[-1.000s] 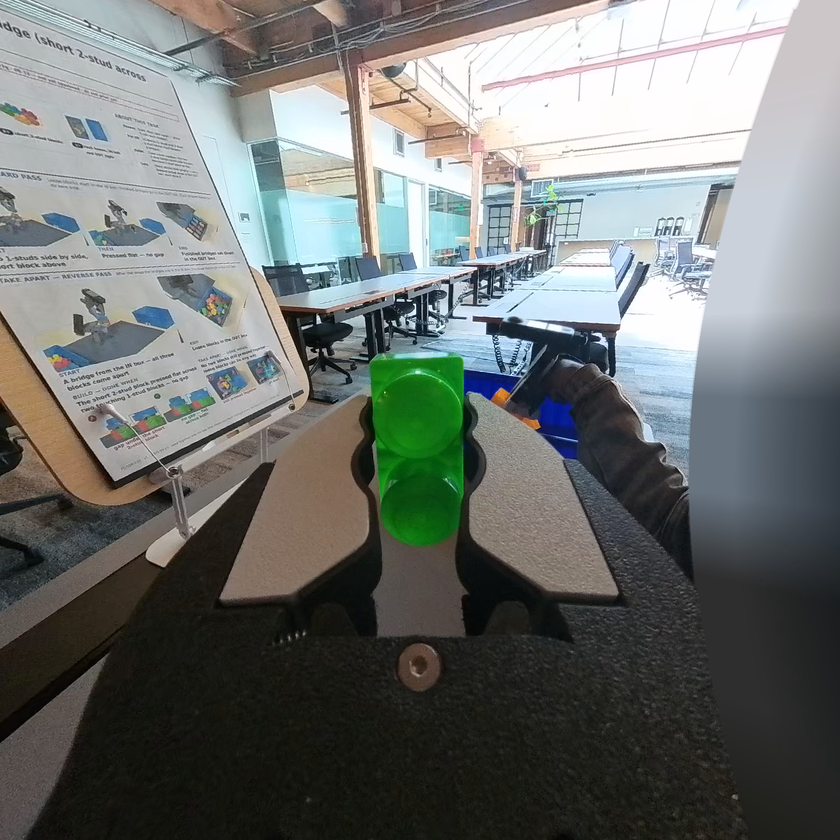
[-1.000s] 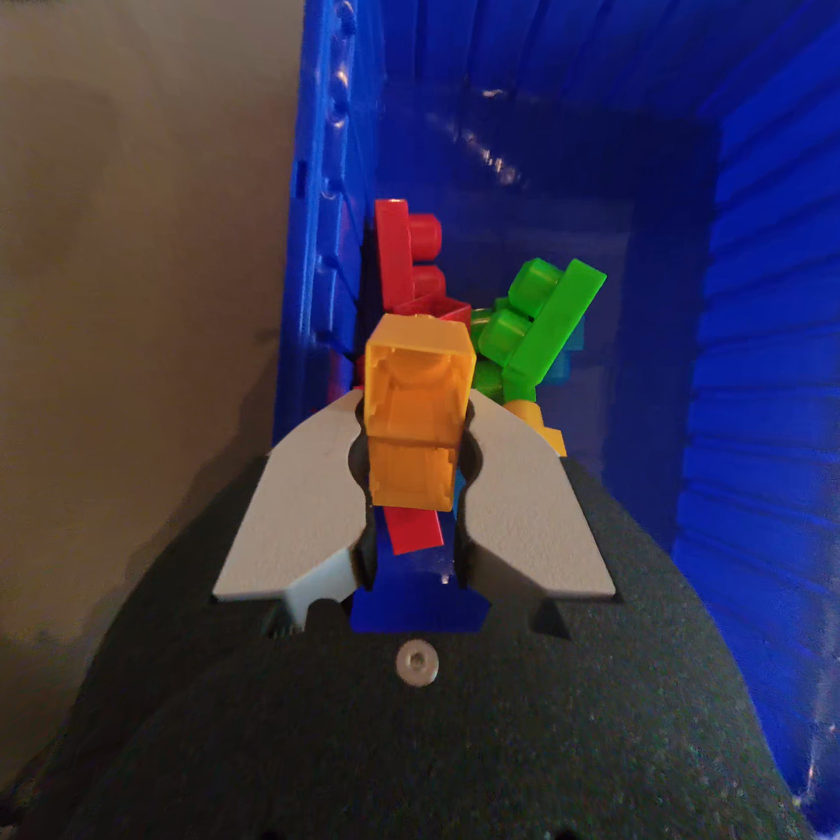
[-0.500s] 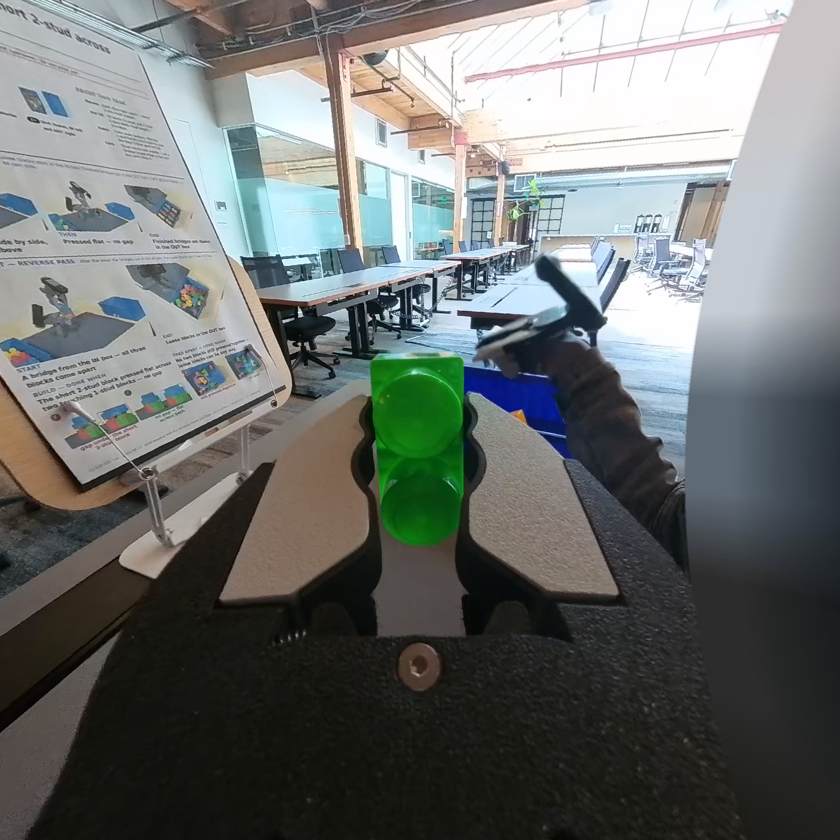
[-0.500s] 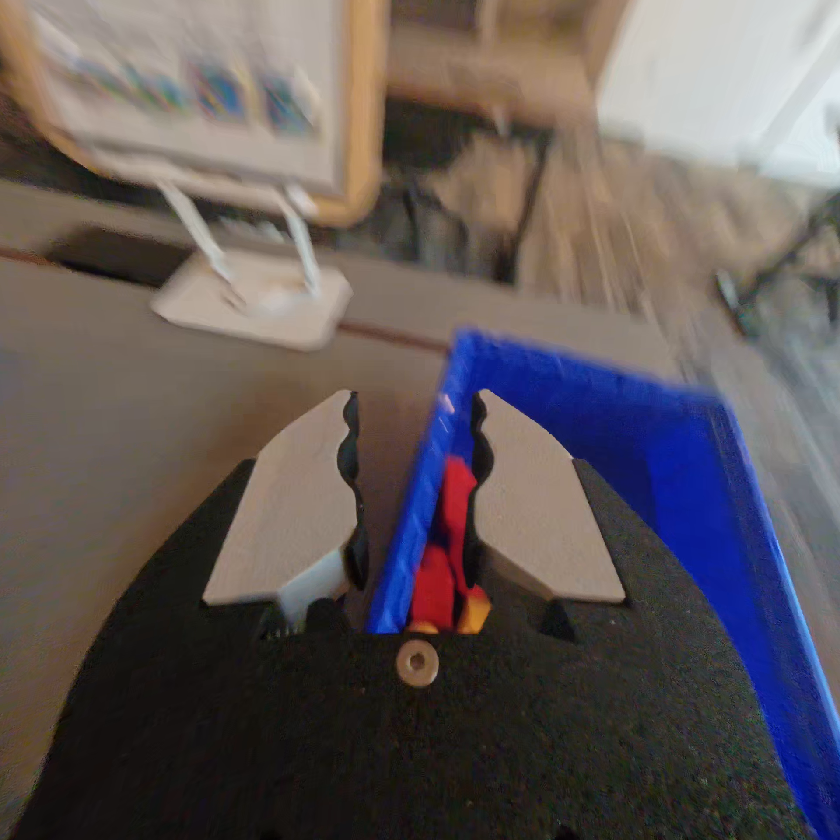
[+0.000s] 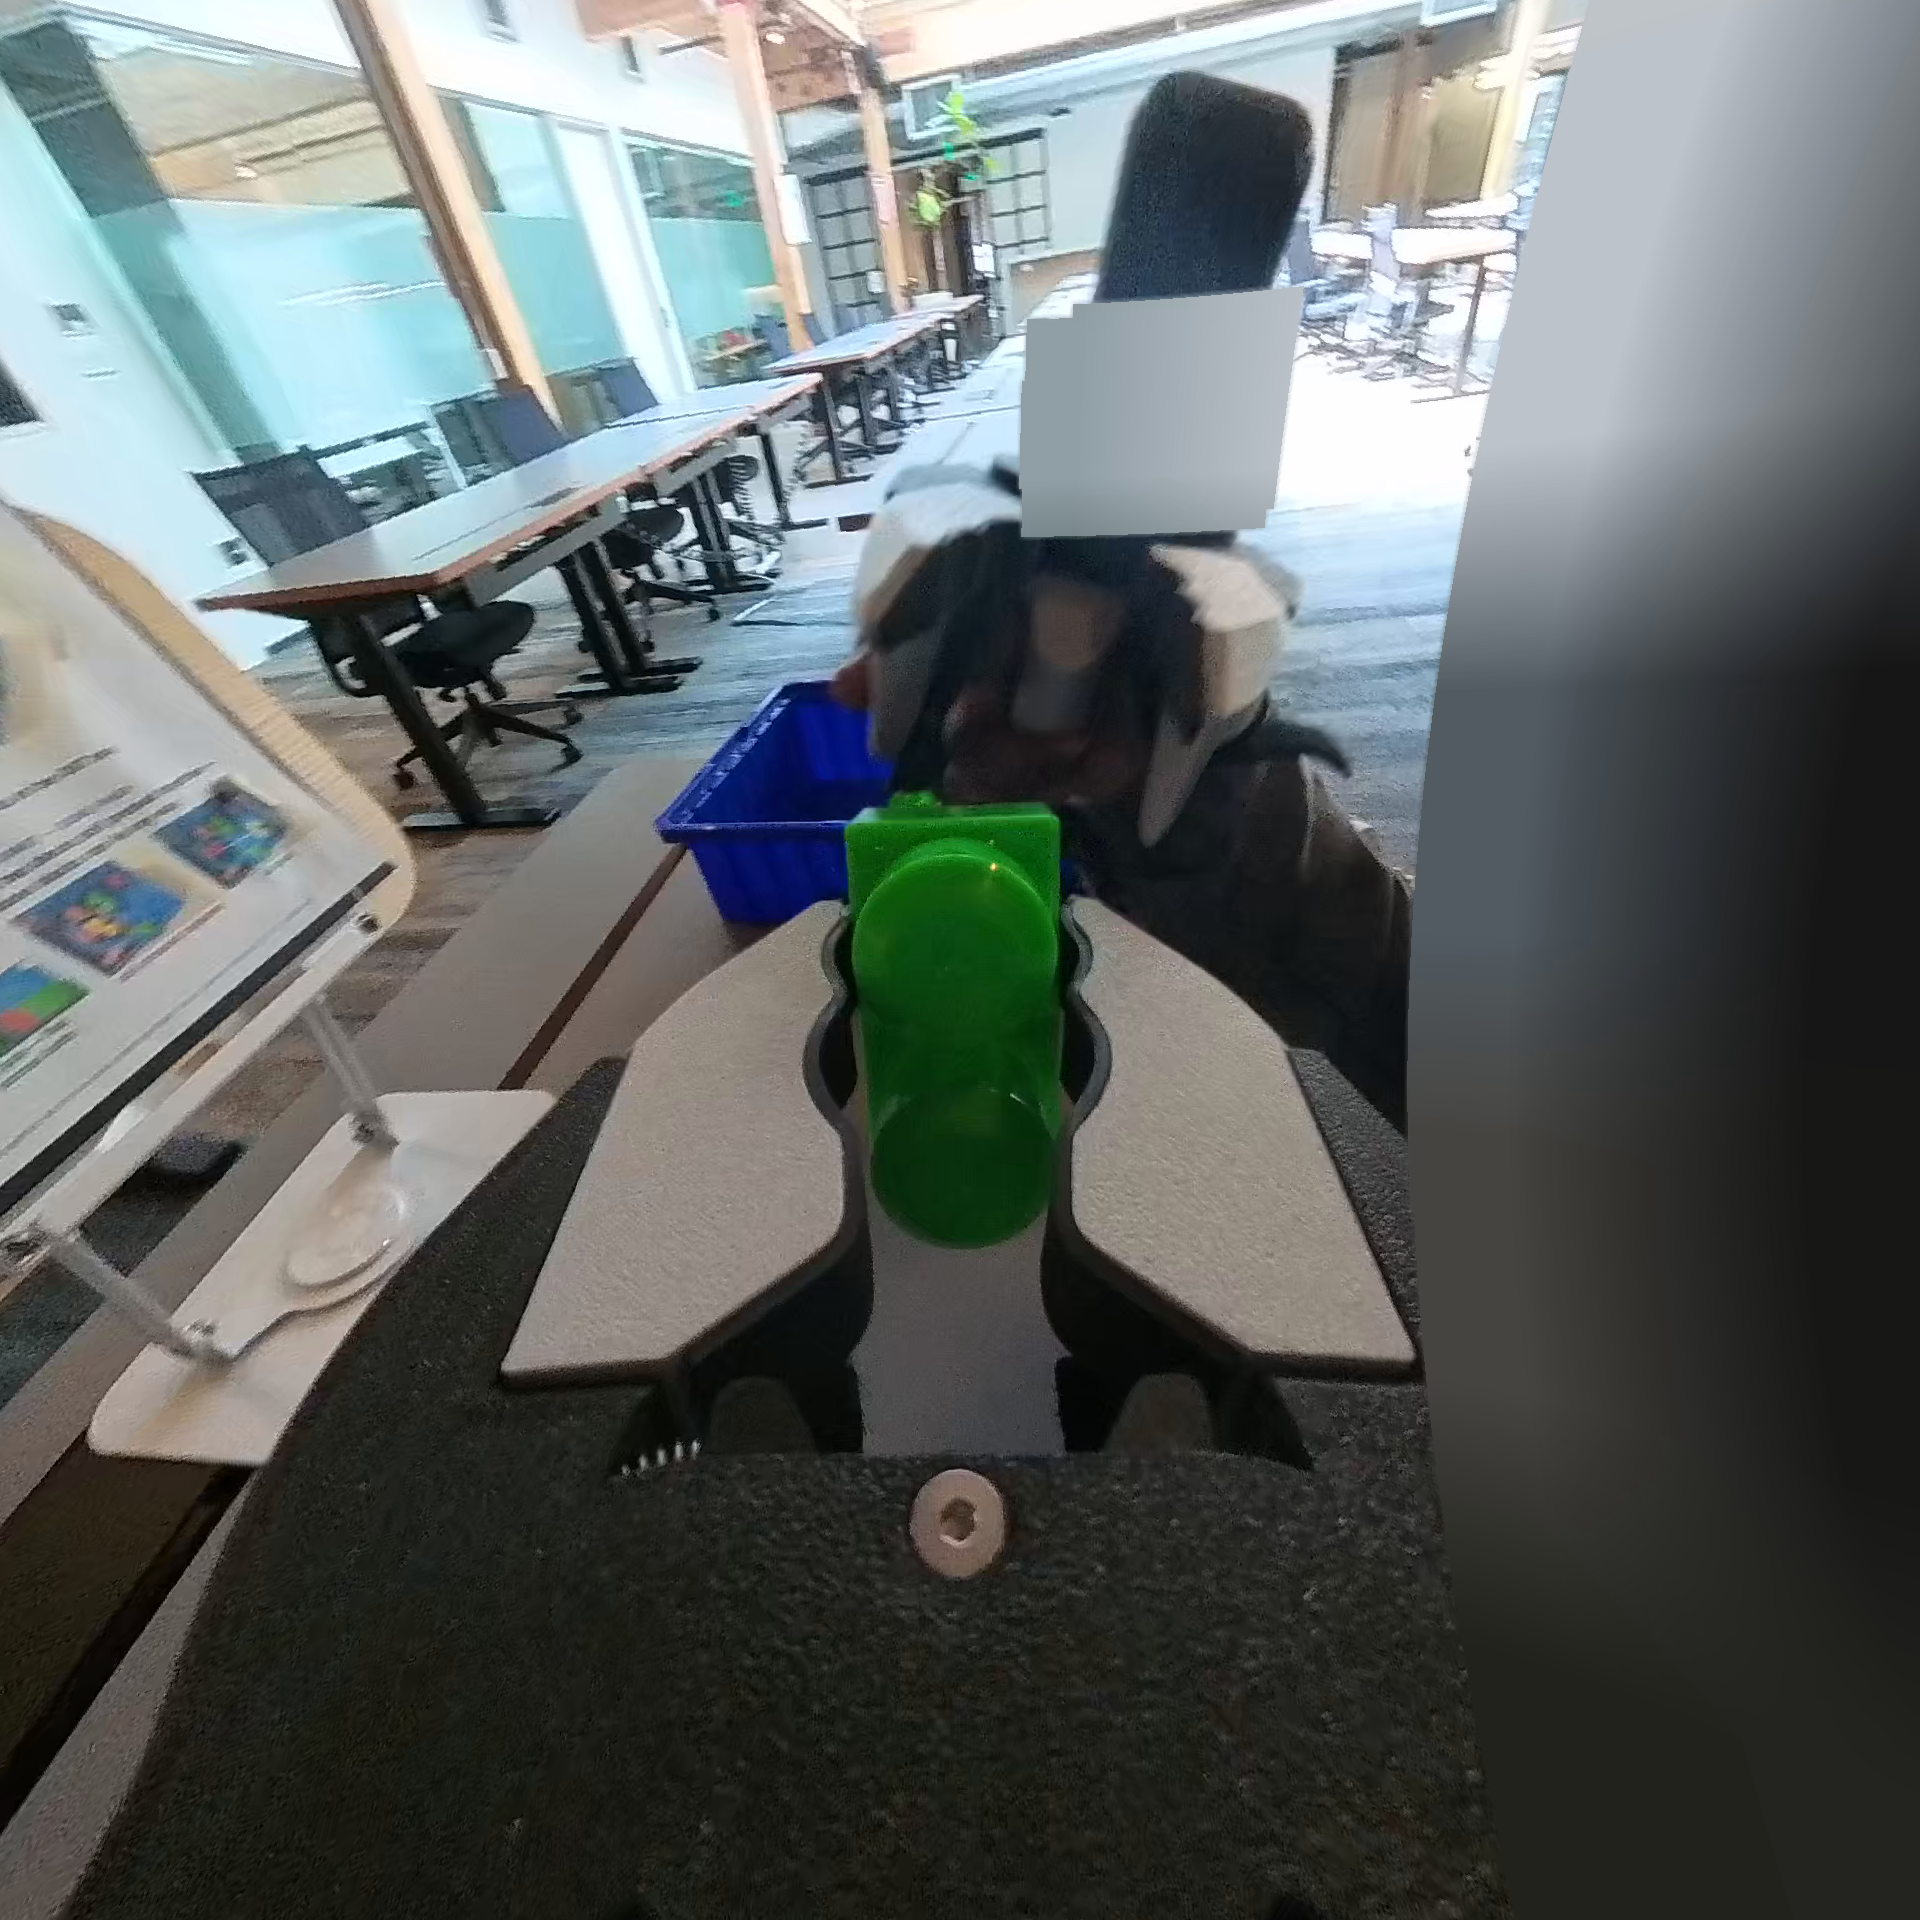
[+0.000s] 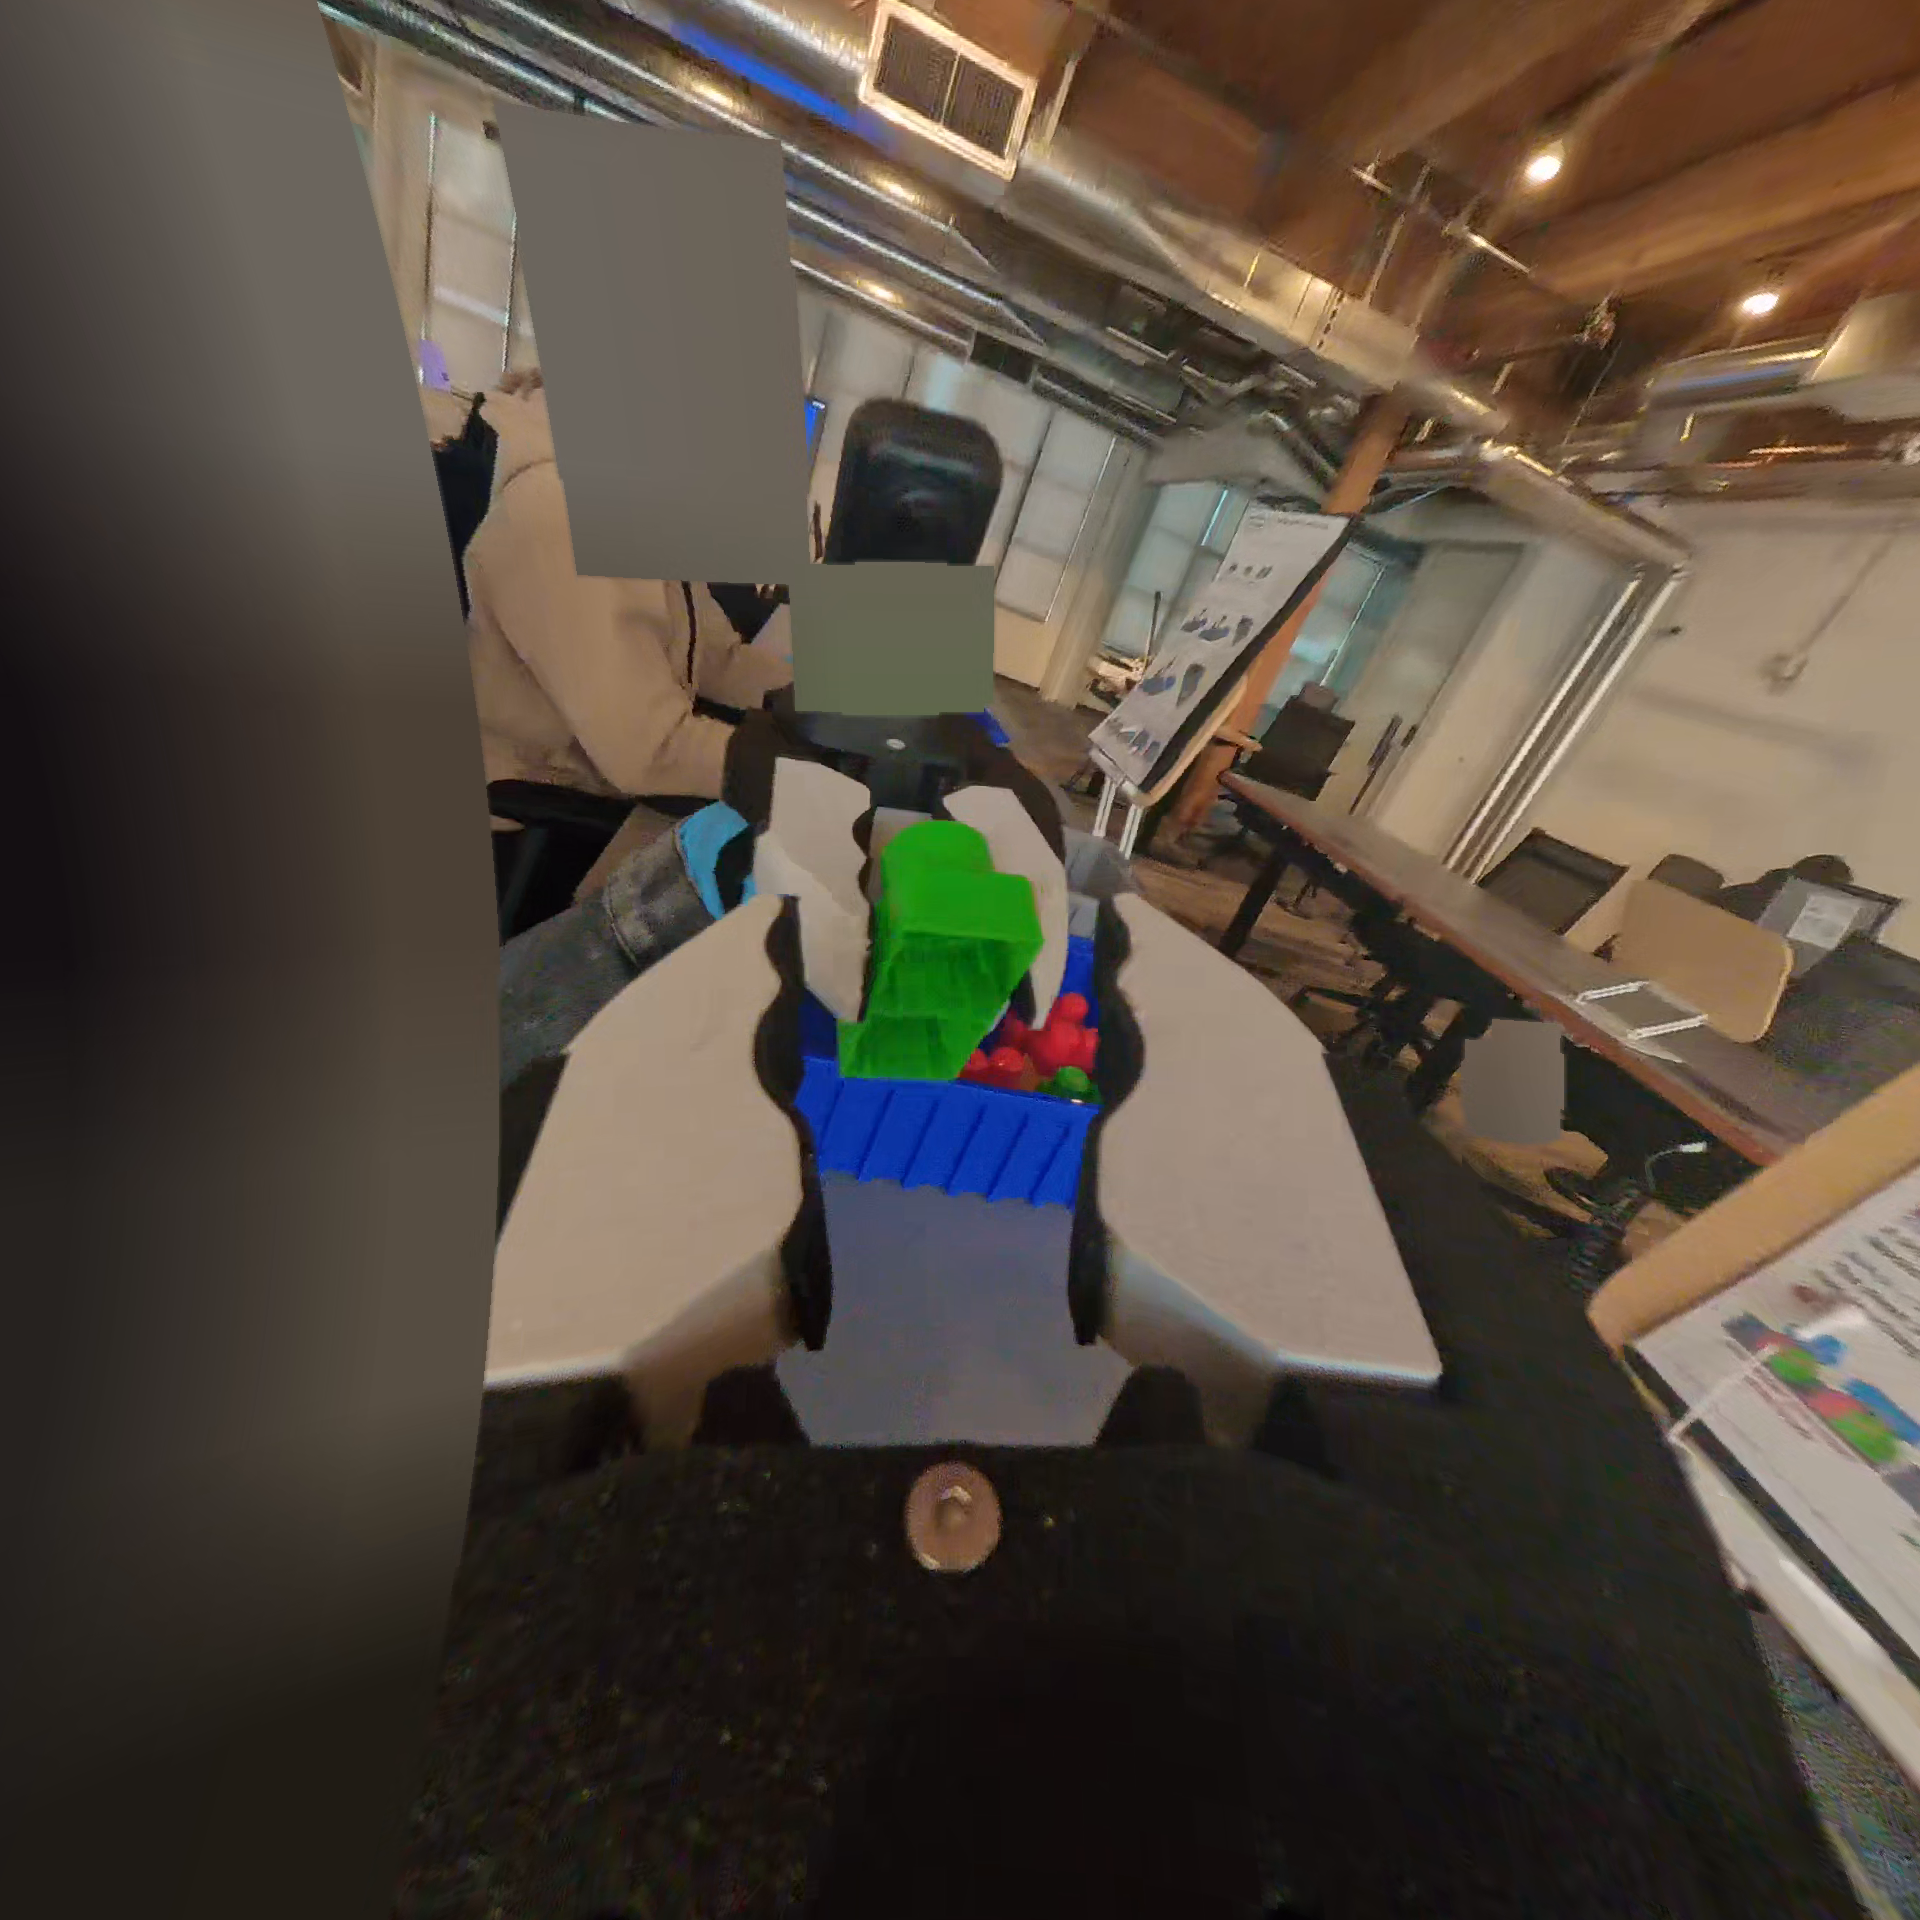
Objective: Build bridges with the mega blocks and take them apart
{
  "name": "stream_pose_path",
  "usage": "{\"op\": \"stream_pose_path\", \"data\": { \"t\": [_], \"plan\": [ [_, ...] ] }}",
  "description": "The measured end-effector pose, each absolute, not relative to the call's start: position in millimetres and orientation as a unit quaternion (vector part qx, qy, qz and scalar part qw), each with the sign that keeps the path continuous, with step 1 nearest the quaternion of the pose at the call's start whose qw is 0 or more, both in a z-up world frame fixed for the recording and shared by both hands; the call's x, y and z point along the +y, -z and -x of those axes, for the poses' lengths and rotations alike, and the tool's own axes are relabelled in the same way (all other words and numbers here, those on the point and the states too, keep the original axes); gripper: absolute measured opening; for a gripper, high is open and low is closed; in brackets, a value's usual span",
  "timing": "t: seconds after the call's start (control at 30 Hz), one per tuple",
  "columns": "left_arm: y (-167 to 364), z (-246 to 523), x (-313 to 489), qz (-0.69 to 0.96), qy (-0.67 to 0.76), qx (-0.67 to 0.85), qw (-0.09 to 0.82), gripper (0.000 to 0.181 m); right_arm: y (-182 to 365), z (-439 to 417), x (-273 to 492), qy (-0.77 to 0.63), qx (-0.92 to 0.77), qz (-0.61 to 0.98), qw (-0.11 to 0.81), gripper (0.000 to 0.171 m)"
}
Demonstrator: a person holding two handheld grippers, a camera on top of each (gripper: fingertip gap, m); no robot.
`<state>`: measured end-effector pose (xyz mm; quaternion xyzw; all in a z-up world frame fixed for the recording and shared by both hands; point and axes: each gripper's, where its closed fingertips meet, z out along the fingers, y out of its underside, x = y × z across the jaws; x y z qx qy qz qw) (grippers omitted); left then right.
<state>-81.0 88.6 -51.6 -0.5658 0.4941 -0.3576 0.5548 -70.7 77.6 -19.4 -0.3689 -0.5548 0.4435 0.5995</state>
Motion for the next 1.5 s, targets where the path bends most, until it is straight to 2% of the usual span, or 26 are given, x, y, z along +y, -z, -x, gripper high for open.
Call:
{"op": "stream_pose_path", "data": {
  "t": [0.13, 0.23, 0.57, 0.83, 0.97, 1.13, 1.27, 1.37, 1.5],
  "plan": [
    [55.6, 64.2, 79.4, 0.549, 0.362, 0.528, 0.538, 0.036, 31.9, 93.0, 69.1, -0.478, -0.57, 0.363, 0.561, 0.051],
    [55.8, 58.3, 76.6, 0.542, 0.364, 0.537, 0.535, 0.036, 32.3, 94.9, 69.1, -0.496, -0.564, 0.365, 0.55, 0.036],
    [51.7, 54.3, 82.2, 0.543, 0.372, 0.516, 0.547, 0.037, 24.5, 83.6, 76.4, -0.487, -0.549, 0.372, 0.568, 0.035],
    [52.8, 91.3, 119.7, 0.612, 0.299, 0.427, 0.595, 0.09, 8.2, 27.8, 117.1, -0.356, -0.49, 0.439, 0.664, 0.035],
    [41.0, 127.3, 139.1, 0.624, 0.266, 0.347, 0.647, 0.103, 3.3, -32.3, 152.2, -0.229, -0.421, 0.508, 0.716, 0.035],
    [33.5, 168.5, 143.6, 0.627, 0.24, 0.29, 0.682, 0.097, 16.3, -140.4, 195.3, -0.025, -0.294, 0.618, 0.729, 0.035],
    [27.2, 204.4, 144.9, 0.628, 0.221, 0.228, 0.711, 0.084, 55.1, -234.6, 214.4, 0.108, -0.193, 0.718, 0.66, 0.035],
    [26.2, 231.3, 145.0, 0.635, 0.218, 0.172, 0.721, 0.068, 93.5, -284.5, 219.4, 0.123, -0.131, 0.783, 0.596, 0.035],
    [25.3, 256.6, 142.2, 0.635, 0.236, 0.117, 0.726, 0.062, 144.3, -322.7, 219.3, 0.118, -0.087, 0.851, 0.505, 0.035]
  ]
}}
